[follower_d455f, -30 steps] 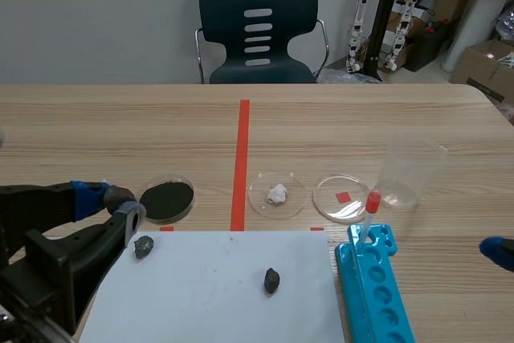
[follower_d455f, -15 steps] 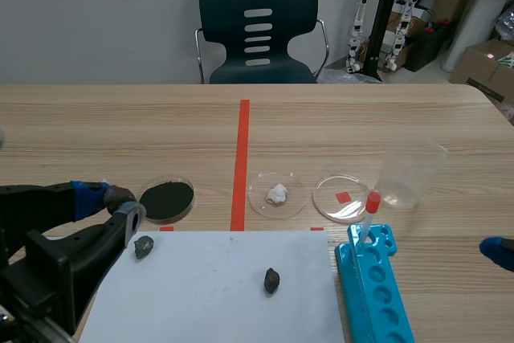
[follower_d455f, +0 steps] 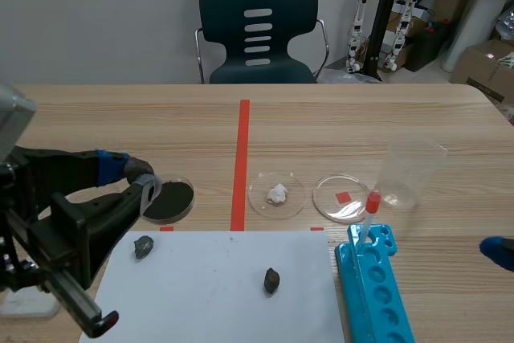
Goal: Put the middle mineral back
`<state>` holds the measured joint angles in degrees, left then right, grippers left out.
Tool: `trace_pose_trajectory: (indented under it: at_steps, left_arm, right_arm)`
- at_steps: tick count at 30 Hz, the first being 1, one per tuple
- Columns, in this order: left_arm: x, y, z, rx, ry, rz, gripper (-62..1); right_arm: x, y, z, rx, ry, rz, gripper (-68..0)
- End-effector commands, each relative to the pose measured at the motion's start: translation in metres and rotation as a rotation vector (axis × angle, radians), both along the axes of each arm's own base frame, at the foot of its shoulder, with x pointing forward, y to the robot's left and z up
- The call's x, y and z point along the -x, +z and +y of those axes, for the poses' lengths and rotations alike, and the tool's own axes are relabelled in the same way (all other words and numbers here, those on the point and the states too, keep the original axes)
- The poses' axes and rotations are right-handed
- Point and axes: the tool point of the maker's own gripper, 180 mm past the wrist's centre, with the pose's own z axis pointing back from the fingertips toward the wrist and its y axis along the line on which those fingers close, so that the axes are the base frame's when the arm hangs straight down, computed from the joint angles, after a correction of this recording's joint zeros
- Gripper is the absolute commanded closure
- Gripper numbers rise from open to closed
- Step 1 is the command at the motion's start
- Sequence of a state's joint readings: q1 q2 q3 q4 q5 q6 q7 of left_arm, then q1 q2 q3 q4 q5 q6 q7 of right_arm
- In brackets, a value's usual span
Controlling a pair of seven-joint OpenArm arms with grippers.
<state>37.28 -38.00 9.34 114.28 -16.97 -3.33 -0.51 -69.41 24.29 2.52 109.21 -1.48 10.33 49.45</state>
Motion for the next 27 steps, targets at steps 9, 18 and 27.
trace_pose_trajectory:
  at_steps: [9, 18, 27]
  left_arm:
    - [-0.025, -0.028, -0.016, 0.039, -0.061, 0.014, -8.5]
    - [-0.057, -0.078, -0.011, 0.032, 0.063, 0.14, -8.6]
    - [-0.055, -0.112, -0.029, 0.053, 0.036, 0.203, -8.6]
  right_arm:
    - [-0.002, 0.006, 0.001, -0.015, 0.0, -0.019, -62.1]
    - [-0.002, 0.006, 0.001, -0.015, 0.0, -0.019, -62.1]
    - [-0.002, 0.006, 0.001, -0.015, 0.0, -0.019, -62.1]
